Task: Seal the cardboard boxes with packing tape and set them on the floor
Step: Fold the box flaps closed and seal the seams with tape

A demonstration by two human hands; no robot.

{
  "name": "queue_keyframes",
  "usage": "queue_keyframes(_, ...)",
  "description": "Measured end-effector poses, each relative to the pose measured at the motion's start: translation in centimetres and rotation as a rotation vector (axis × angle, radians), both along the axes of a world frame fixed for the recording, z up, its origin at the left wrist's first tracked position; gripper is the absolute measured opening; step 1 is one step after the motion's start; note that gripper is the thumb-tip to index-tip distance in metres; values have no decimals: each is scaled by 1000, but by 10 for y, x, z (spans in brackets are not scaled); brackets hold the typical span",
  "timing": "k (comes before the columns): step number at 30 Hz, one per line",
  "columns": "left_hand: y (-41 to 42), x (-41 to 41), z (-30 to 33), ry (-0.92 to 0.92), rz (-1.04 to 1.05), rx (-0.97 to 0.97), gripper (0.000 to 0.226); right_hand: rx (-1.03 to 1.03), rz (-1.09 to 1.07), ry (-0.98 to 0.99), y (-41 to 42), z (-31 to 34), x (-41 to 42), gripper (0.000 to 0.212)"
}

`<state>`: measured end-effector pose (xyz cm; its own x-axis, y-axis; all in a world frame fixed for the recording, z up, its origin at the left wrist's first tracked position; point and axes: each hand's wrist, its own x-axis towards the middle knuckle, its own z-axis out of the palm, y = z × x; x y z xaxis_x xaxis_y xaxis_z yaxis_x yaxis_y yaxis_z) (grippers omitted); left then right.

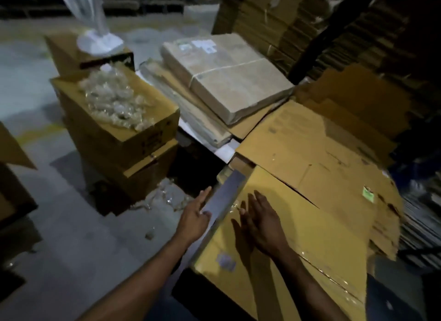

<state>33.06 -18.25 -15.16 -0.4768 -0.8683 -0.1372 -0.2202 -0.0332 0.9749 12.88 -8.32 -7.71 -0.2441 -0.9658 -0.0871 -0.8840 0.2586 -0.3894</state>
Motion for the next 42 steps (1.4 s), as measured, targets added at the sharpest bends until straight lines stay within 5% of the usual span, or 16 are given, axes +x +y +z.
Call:
queue_keyframes(3, -3, -17, -30, 157, -92, 143, 82, 148, 15, 102, -13, -16, -4, 94)
queue_keyframes(10, 13, -39, -29, 232, -418, 410, 68, 158, 27, 115, -4, -34, -5, 75)
queue_keyframes(15, 1, -19, -53, -214, -468, 197, 107, 192, 13, 154, -7, -41, -6, 79)
queue_keyframes(24, 44, -38, 27, 88, -108, -280, 55, 61, -59, 71, 27, -16, -24, 64)
queue_keyframes(27, 83, -57, 45, -11, -176, -561, 45, 20, -142, 66, 74, -1, -59, 58)
queue_keyframes(30, 131, -84, 44, -242, -343, -729, 59, 51, -308, 9, 127, 16, -105, 63)
queue_keyframes(34, 195, -114, 32, -446, -345, -783, 73, 181, -479, 21, 175, 33, -187, 76)
queue_keyframes(38, 261, -149, 34, -575, -223, -775, 82, 222, -401, 28, 190, 20, -267, 78)
queue_keyframes(42, 339, -194, 42, -736, -315, -676, 119, 238, -354, -193, 186, -5, -310, 105)
